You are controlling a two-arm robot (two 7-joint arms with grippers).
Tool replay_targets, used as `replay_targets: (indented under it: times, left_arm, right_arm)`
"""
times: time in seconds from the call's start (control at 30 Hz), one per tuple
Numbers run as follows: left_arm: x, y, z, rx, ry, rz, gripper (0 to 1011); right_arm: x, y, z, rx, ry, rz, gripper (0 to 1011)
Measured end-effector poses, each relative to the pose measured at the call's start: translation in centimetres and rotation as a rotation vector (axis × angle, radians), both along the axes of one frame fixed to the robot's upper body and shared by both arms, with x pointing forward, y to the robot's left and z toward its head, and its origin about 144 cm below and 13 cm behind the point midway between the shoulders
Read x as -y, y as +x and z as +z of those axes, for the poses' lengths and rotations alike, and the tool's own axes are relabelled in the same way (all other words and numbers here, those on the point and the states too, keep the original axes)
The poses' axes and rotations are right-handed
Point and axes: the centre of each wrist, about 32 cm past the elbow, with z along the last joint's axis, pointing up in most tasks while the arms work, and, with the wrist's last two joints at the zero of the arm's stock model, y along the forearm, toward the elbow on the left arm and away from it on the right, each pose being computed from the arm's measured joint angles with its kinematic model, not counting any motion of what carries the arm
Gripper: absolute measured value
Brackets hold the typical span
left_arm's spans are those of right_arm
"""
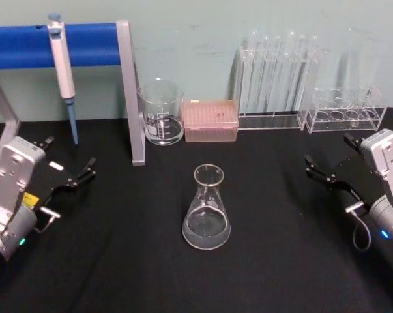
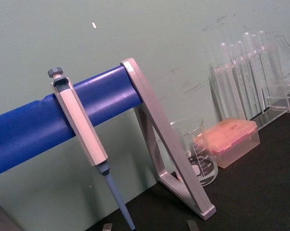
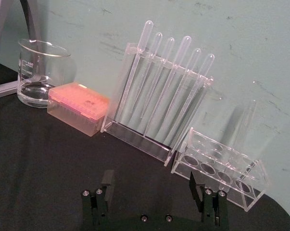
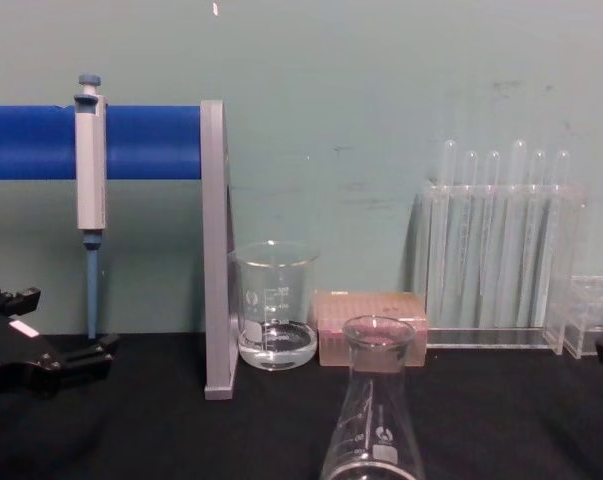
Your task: Grasp the erlenmeyer flask with one hand, shake it three times, then place it back.
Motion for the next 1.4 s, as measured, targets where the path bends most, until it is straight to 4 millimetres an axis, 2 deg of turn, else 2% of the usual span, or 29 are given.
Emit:
replay_targets:
  times: [0.8, 1.4]
  left_arm:
    - [0.0, 0.0, 0.0, 0.000, 0.000, 0.000, 1001]
    - [0.0, 0.0, 0.0, 0.000, 0.000, 0.000, 1001]
  right_arm:
    - [0.0, 0.0, 0.0, 0.000, 0.000, 0.000, 1000]
    - [1.6, -0.1, 0.8, -0.004, 0.062, 0.092, 1000]
